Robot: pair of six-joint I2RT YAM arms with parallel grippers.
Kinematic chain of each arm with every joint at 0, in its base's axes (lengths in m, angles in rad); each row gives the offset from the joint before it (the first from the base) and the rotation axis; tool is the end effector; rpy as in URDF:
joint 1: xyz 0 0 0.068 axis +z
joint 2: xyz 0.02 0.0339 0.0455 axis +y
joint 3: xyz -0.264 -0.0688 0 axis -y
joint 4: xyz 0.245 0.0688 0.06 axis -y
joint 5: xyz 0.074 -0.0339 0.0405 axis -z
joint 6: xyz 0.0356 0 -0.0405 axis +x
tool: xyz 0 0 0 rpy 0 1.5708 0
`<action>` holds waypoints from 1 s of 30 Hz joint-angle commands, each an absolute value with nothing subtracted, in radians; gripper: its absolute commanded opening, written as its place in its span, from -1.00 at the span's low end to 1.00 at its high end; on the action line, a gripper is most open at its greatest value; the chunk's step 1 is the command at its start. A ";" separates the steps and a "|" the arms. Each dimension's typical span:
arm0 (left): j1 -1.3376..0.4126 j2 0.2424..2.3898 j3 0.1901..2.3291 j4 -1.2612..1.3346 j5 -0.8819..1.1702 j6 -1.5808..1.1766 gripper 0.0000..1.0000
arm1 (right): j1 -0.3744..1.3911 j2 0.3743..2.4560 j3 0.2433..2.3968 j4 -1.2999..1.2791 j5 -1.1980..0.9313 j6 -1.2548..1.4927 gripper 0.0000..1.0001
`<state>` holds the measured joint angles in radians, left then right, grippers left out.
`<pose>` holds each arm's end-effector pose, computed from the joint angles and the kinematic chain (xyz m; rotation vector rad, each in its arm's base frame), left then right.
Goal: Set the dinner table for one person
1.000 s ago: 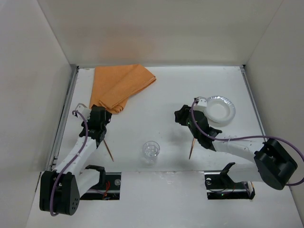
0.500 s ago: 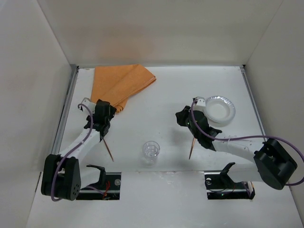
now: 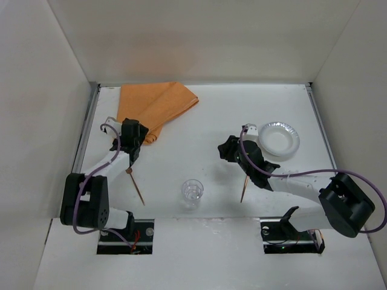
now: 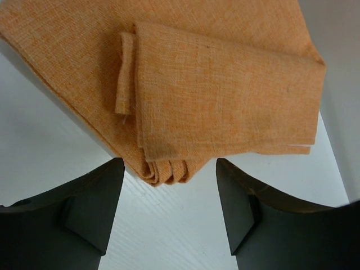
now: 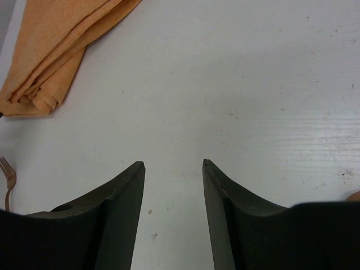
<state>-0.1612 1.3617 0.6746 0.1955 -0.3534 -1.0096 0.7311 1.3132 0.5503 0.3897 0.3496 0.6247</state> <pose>0.2856 -0.0340 0.2120 -1.0375 1.7678 -0.3711 0.2101 0.1721 0.2037 0.1308 1.9579 0.5658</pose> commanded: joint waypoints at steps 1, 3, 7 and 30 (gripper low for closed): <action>-0.116 1.405 0.713 0.239 -0.322 -1.037 0.28 | 0.726 1.301 0.584 0.428 0.334 0.621 0.04; -0.096 1.440 0.721 0.258 -0.292 -1.035 0.28 | 0.726 1.305 0.591 0.422 0.325 0.621 0.04; -0.053 1.518 0.735 0.327 -0.206 -1.037 0.26 | 0.729 1.307 0.592 0.430 0.321 0.618 0.05; -0.065 1.470 0.674 0.355 -0.228 -1.020 0.14 | 0.754 1.371 0.641 0.397 0.256 0.611 0.05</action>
